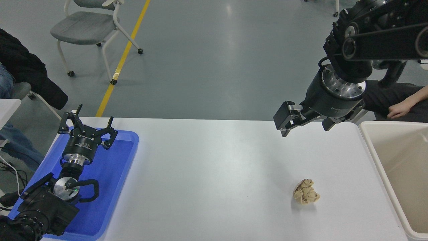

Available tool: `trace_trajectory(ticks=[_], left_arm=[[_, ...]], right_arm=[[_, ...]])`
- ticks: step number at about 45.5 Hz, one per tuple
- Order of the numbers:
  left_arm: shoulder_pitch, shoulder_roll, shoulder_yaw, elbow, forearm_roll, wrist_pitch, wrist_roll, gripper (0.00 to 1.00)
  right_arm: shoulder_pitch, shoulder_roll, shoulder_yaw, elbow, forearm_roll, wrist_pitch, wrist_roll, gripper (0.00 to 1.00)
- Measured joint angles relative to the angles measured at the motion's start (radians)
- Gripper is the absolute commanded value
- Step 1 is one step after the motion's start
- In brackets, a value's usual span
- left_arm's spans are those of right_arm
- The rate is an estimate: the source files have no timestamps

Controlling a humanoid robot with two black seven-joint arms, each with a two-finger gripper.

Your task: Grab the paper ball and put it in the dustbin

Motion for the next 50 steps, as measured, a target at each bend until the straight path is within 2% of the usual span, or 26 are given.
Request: trace_trajectory(ticks=[32, 42, 50], left_arm=[[0.0, -0.002, 0.0, -0.002, 0.0, 0.0, 0.002, 1.0], [0.0, -0.002, 0.0, -0.001, 0.0, 0.0, 0.002, 1.0], [0.0, -0.002, 0.0, -0.002, 0.0, 0.0, 0.002, 1.0]], right_arm=[[-0.049, -0.015, -0.009, -0.015, -0.005, -0.016, 0.002, 1.0], [-0.105, -0.064, -0.009, -0.029, -0.031, -0.03, 0.002, 1.0], [-0.185, -0.142, 0.006, -0.041, -0.109, -0.059, 0.002, 1.0]])
